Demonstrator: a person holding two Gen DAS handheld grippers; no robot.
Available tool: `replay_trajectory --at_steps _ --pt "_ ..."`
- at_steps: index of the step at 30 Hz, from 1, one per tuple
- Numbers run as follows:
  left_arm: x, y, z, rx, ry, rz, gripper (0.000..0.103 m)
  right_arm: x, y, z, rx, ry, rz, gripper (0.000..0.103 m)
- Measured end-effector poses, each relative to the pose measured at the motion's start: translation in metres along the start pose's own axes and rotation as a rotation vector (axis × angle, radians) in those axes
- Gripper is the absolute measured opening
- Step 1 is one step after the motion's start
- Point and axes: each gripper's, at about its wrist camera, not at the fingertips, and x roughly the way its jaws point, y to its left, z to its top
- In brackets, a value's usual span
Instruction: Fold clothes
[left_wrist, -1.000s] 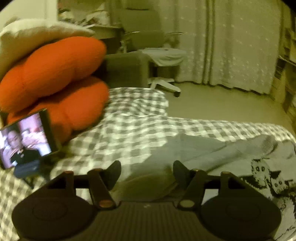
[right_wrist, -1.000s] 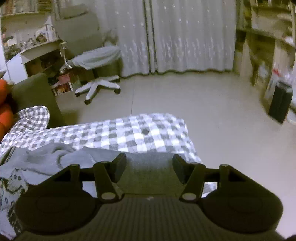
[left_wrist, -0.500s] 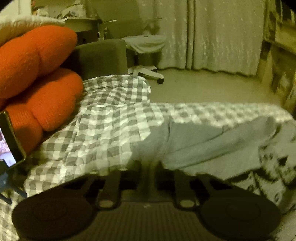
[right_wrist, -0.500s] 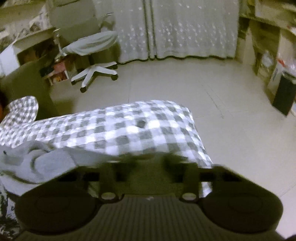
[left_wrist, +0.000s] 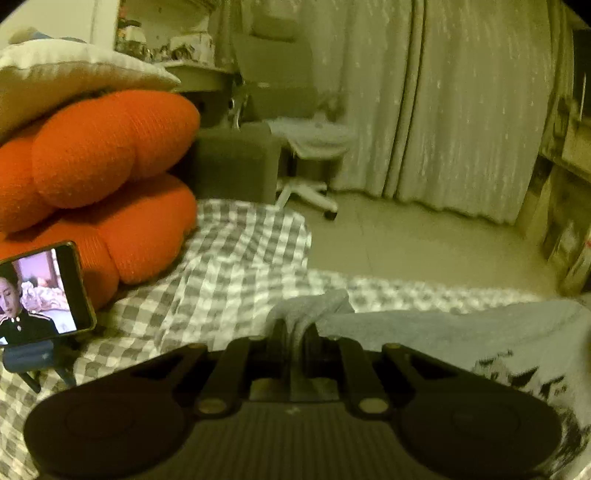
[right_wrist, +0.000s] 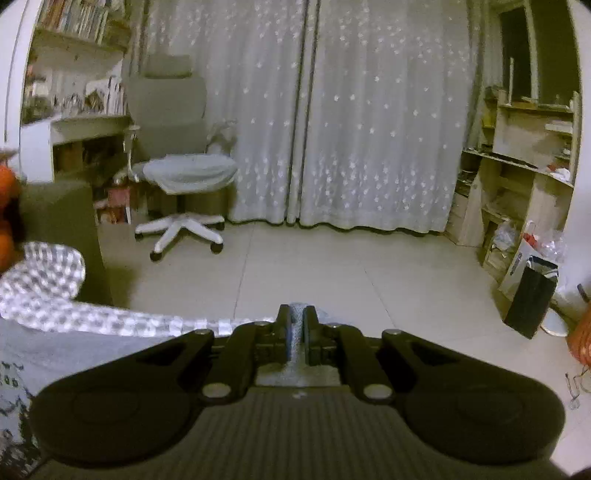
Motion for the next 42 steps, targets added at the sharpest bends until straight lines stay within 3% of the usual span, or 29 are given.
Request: replay_trajectory --at_steps 3,6,11,17,23,25,30,32,36,40,42 --pt "0.016 -0.001 -0.01 0.032 0.066 0.042 0.009 0.018 0.002 -0.011 -0.004 0.087 -0.009 0.007" --pt "0.023 0.012 -0.014 -0.027 0.096 0.024 0.009 0.038 0.005 -0.028 -0.038 0.176 -0.034 0.007" --pt "0.021 0.022 -0.012 -0.091 0.062 -0.007 0.009 0.04 0.007 -0.026 -0.036 0.164 -0.035 0.007" --pt "-0.01 0.018 0.001 -0.107 -0.09 -0.07 0.009 0.007 0.019 -0.005 -0.058 -0.026 -0.05 0.006" --pt "-0.053 0.018 0.015 -0.17 -0.22 -0.092 0.009 -0.044 0.025 0.019 -0.091 -0.261 -0.154 0.006" --pt "-0.086 0.017 0.023 -0.2 -0.303 -0.113 0.008 -0.067 0.026 0.028 -0.1 -0.368 -0.195 0.006" --pt "-0.206 0.01 0.034 -0.182 -0.614 -0.117 0.008 -0.143 0.025 0.049 -0.094 -0.637 -0.27 0.006" --pt "-0.252 0.011 0.039 -0.197 -0.702 -0.146 0.008 -0.178 0.019 0.056 -0.071 -0.736 -0.288 0.006" --pt "-0.325 0.014 0.05 -0.192 -0.832 -0.205 0.008 -0.245 0.001 0.069 -0.038 -0.932 -0.359 0.006" --pt "-0.367 0.009 0.061 -0.168 -0.924 -0.226 0.008 -0.277 -0.023 0.086 0.032 -1.011 -0.366 0.006" --pt "-0.366 0.006 0.066 -0.157 -0.938 -0.181 0.006 -0.283 -0.033 0.095 0.061 -1.019 -0.347 0.006"
